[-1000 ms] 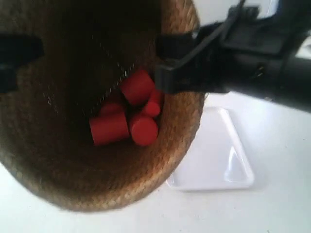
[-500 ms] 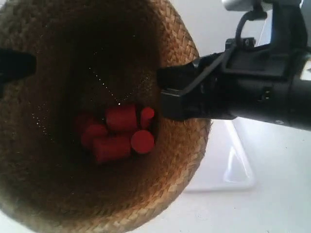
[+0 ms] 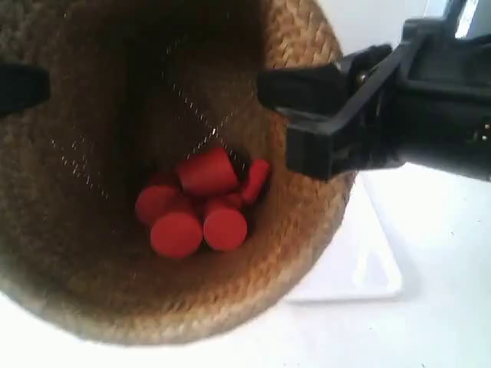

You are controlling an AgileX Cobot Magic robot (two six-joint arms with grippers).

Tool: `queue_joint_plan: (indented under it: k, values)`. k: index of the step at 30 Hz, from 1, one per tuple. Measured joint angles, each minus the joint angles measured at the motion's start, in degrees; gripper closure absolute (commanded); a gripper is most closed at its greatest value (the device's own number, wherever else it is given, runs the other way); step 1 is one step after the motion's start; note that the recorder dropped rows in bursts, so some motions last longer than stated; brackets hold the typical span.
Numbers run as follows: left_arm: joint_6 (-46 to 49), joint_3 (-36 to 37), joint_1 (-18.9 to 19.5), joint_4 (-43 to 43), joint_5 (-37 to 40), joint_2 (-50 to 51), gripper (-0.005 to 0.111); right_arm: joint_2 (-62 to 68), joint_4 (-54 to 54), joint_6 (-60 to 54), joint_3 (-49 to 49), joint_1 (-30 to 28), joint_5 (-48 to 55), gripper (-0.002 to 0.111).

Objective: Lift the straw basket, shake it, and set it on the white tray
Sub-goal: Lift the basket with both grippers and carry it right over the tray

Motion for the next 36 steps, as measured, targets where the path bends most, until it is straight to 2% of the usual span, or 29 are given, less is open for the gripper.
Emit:
queue_joint_plan:
  k: [1,3,7,9,11,14,18,20,24,26,29,31,33,36]
  values:
    - [0.0,1.56,0.12,0.71,-4.06,1.06,0.107,0.91,0.0,-0.42,0.85,-0.49,-2.85,0.108]
    - [-2.31,3.3,0.2,0.66,-6.63,3.34,0.107,3.76,0.66,0.72,1.22,-2.0,-4.28,0.108]
    - [-4.73,2.33,-2.16,-0.08,0.16,1.8,0.107,3.08,1.49,3.39,-1.73,-2.39,8.83,0.108]
    - [-2.47,1.75,-3.05,-0.18,-0.17,-0.68,0.107,0.46,1.28,2.42,-2.94,-1.65,9.99,0.108]
    - [0.95,1.98,-2.73,0.31,-4.0,-1.38,0.107,-0.1,0.1,0.71,-2.04,-1.53,5.08,0.108]
    - [1.83,2.83,0.1,0.55,-7.24,2.35,0.107,3.49,0.1,0.43,-0.02,-2.95,-3.1,0.108]
    - [-0.4,-0.04,0.98,-0.9,4.24,3.28,0.107,5.15,1.36,4.65,-2.21,-3.47,8.83,0.108]
    - [-0.64,-1.74,0.88,-0.39,6.75,0.77,0.107,2.83,1.49,4.94,-3.92,-3.47,11.08,0.108]
    - [-0.38,0.3,1.8,2.93,-1.27,1.27,0.107,3.18,0.48,1.87,-2.85,-3.72,1.77,0.108]
    - [-1.91,1.05,2.81,2.55,-1.91,4.44,0.107,6.08,0.38,1.87,-2.55,-4.34,0.77,0.108]
    - [-3.07,-1.32,2.9,-1.38,7.79,5.0,0.107,6.64,0.71,4.03,-4.97,-4.07,11.73,0.108]
    - [-2.45,-4.04,2.31,-3.01,11.98,2.07,0.107,4.22,1.24,4.74,-6.86,-2.85,15.14,0.108]
    - [0.09,-4.57,2.05,-3.84,9.82,-0.26,0.107,1.75,1.48,3.86,-7.05,-1.28,12.86,0.108]
    - [2.55,-1.12,2.76,-3.86,0.42,0.89,0.107,2.79,0.98,1.15,-3.63,-0.66,1.17,0.108]
